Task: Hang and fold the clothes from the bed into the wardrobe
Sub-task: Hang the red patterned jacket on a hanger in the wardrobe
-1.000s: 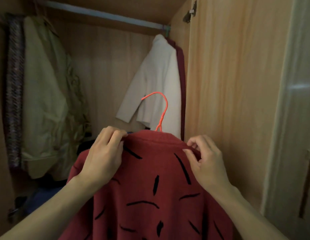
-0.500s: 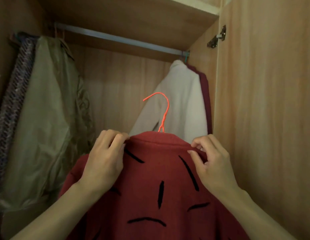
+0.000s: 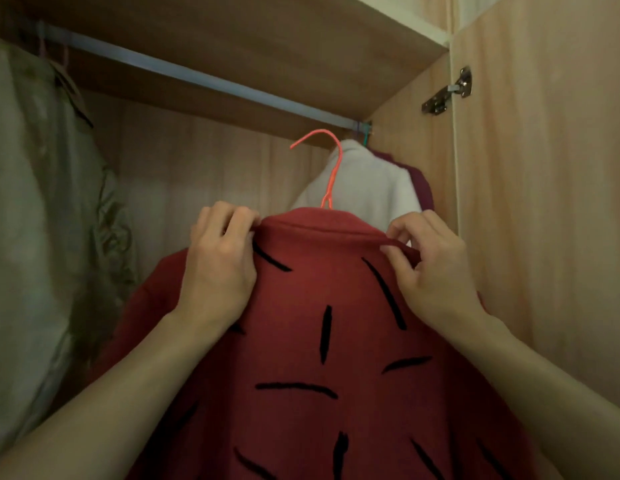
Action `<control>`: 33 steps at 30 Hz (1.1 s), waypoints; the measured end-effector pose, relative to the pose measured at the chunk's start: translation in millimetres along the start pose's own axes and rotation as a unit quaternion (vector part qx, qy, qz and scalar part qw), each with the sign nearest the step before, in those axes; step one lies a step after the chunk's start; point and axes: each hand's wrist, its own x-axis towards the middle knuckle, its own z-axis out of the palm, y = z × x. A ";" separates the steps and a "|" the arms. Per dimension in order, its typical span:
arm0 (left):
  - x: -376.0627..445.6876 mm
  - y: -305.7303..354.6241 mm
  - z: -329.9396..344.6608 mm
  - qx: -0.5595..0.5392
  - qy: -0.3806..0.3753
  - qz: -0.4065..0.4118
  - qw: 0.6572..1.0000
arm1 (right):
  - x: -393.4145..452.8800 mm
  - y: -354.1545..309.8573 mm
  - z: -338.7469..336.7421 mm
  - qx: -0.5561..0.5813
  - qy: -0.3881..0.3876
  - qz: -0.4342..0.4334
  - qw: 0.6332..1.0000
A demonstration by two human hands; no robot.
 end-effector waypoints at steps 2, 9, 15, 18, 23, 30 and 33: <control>6.2 -11.6 22.8 0.002 0.018 -0.006 1.000 | 12.4 10.0 14.3 -0.012 0.003 -0.019 1.000; 41.0 -46.3 90.6 0.051 0.035 0.010 0.998 | 64.4 52.4 55.0 -0.031 0.040 -0.087 0.995; 98.3 -82.1 126.5 0.087 0.056 0.032 0.994 | 125.7 82.5 94.9 -0.037 0.066 -0.088 0.993; 122.4 -97.7 146.2 0.097 0.061 0.037 0.993 | 150.0 96.9 111.4 -0.051 0.069 -0.094 0.992; 141.1 -123.7 186.6 0.103 0.078 0.036 0.991 | 178.1 116.6 137.2 -0.088 0.067 -0.103 0.989; 176.0 -178.2 240.7 0.120 0.091 0.056 0.987 | 218.5 129.8 182.8 -0.149 0.069 -0.108 0.980; 192.8 -200.4 264.4 0.118 0.109 0.048 0.986 | 239.7 133.8 203.8 -0.178 0.079 -0.105 0.975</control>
